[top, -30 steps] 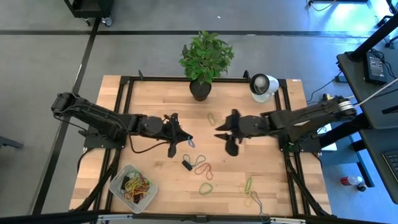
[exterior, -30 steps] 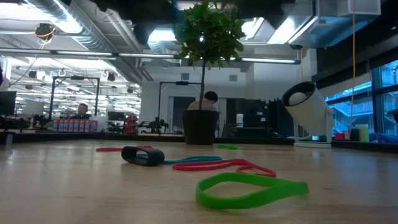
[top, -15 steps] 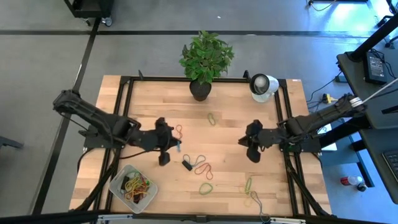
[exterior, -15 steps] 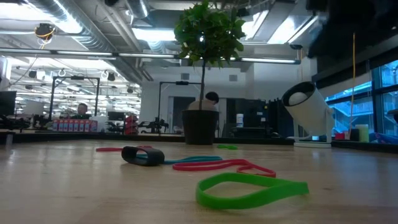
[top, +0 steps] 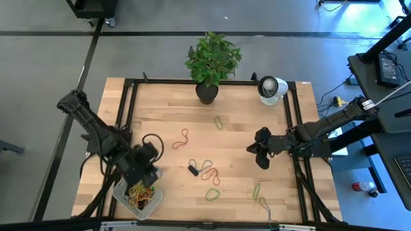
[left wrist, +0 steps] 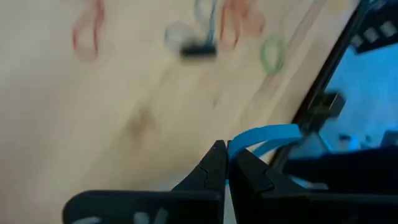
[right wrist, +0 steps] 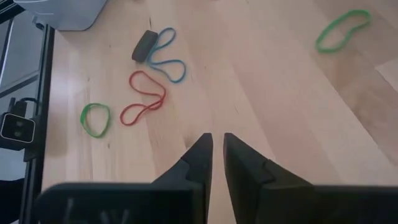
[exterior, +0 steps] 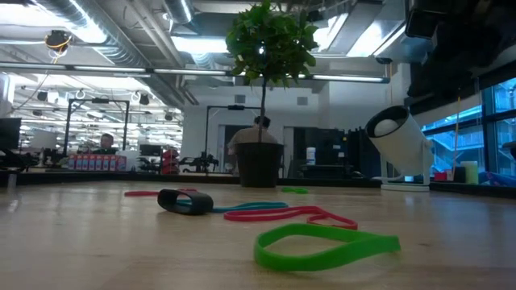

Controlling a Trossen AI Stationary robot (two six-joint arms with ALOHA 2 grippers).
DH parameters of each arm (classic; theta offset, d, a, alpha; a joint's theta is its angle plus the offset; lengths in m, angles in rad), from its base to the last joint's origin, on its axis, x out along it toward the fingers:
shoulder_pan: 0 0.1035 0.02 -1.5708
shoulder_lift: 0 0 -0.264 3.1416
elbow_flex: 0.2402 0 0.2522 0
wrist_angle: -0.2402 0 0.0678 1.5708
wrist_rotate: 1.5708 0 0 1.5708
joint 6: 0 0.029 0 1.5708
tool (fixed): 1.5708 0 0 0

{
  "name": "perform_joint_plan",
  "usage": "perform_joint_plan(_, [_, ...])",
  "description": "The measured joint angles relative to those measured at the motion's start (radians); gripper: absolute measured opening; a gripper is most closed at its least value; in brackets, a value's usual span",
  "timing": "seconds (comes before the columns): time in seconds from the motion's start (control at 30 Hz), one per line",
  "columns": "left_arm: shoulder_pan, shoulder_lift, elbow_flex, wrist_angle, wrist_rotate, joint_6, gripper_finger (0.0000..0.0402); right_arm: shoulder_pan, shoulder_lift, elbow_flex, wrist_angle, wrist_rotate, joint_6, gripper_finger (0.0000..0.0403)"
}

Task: Pick and place rubber bands into bin
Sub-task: Put the top blue rubber band into the gray bin, then put the top green rubber band into the gray bin

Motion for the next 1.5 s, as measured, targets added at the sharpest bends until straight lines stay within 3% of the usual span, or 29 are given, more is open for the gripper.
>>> perform_joint_plan(0.23, [-0.124,0.080,0.000,-0.085,0.121,-0.270,0.0003,0.000,0.000,0.000,0.003,0.000,-0.024,0.0044])
perform_joint_plan(0.53, [-0.195,0.231,-0.015,-0.080,0.259,-0.474,0.0003,-0.001,0.000,0.000,0.026,0.000,-0.024,0.0044])
perform_joint_plan(0.77, [-0.214,0.316,-0.016,-0.036,0.285,-0.560,0.0006,-0.001,0.000,0.000,0.073,0.000,-0.025,0.0044])
perform_joint_plan(1.07, [-0.225,0.406,-0.016,-0.015,0.460,-0.577,0.0077,-0.002,0.001,0.000,0.084,0.000,-0.025,0.0044])
perform_joint_plan(1.27, [-0.229,0.415,-0.016,-0.027,0.441,-0.611,0.0140,-0.002,0.000,0.000,0.094,0.000,-0.025,0.0044])
perform_joint_plan(1.5, [-0.193,0.329,-0.016,-0.042,0.264,-0.590,0.0165,-0.002,0.001,0.000,0.106,0.000,-0.025,0.0044])
